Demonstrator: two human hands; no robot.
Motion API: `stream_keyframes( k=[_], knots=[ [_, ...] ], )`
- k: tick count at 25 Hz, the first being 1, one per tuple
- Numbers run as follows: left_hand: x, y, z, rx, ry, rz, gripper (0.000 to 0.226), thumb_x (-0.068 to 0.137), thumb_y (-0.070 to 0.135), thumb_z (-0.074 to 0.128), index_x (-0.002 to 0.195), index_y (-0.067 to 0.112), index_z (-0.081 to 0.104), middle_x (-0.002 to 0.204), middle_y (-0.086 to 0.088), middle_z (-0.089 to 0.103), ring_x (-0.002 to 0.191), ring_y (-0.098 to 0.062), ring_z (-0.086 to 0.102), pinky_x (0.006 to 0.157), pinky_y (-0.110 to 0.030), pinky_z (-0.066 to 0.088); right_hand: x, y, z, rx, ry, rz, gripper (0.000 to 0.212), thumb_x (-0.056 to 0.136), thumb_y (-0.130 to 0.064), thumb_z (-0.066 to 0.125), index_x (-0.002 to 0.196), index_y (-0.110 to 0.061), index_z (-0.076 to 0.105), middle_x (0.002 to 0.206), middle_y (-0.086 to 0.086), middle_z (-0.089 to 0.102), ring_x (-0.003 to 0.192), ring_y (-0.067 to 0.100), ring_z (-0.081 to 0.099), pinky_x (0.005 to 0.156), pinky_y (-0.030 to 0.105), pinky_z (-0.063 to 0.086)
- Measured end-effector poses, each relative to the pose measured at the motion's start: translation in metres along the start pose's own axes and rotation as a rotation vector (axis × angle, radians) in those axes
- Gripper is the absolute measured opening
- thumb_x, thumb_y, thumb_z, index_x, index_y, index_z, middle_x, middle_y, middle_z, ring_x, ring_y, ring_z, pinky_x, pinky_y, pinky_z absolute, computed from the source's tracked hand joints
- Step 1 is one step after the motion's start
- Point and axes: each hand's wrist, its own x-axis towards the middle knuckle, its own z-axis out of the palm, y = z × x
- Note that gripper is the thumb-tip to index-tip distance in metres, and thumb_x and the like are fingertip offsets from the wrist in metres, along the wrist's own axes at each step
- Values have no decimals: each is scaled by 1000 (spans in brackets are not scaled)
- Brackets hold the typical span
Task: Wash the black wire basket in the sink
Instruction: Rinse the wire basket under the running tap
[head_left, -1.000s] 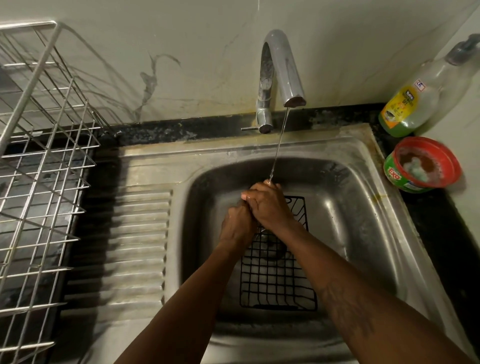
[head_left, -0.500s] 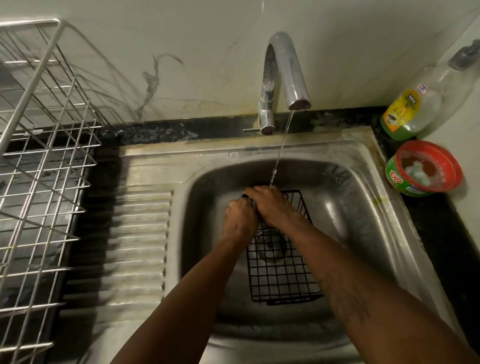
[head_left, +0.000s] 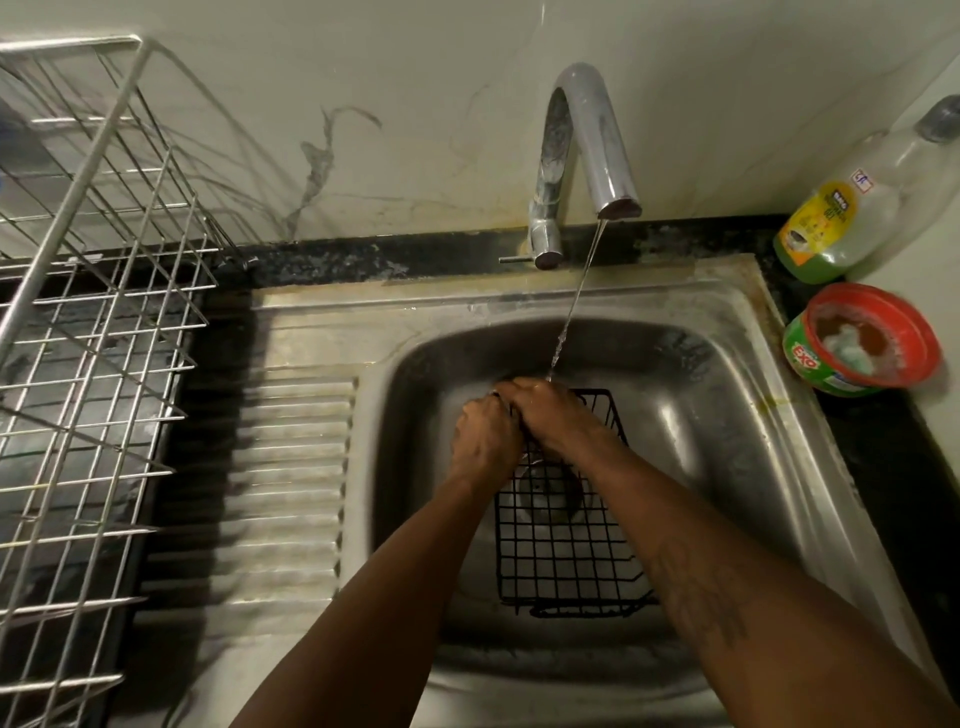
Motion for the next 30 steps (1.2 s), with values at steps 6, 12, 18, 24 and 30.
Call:
stream_keyframes(
  k=[6,12,18,24,30],
  knots=[
    [6,-3,-16,-62,32,-186,22,96,10,57,75,18,54,78,-3,61,62,-13,61,51,-26,53,-22,37,-20,-69,-26,351,24,103,-21,52,125,-20,61,112,8,66,98,24,66,77,36,54],
    [-5,5,-5,-20,20,-55,21,94,12,48,77,15,60,83,-8,67,76,-27,68,70,-39,61,5,-8,-12,190,39,125,20,102,-23,53,91,-23,69,86,3,70,77,21,68,72,39,60],
    [12,0,-14,-102,51,-174,7,92,10,57,92,13,63,92,-10,66,82,-26,68,75,-41,63,-18,6,18,48,313,98,31,92,-3,64,123,-4,69,117,17,71,108,37,66,94,45,55],
    [12,1,-7,-33,42,-165,7,92,8,55,89,10,60,93,-10,61,80,-22,63,74,-36,60,-23,3,48,-7,81,225,83,81,-16,78,153,-5,37,154,16,43,146,32,35,125,40,20],
    [13,3,-6,-66,43,-96,24,96,27,55,104,9,69,97,-11,65,89,-27,64,79,-36,55,4,0,19,973,-7,514,55,89,-5,65,143,-15,57,143,9,59,131,24,56,108,32,47]
  ],
)
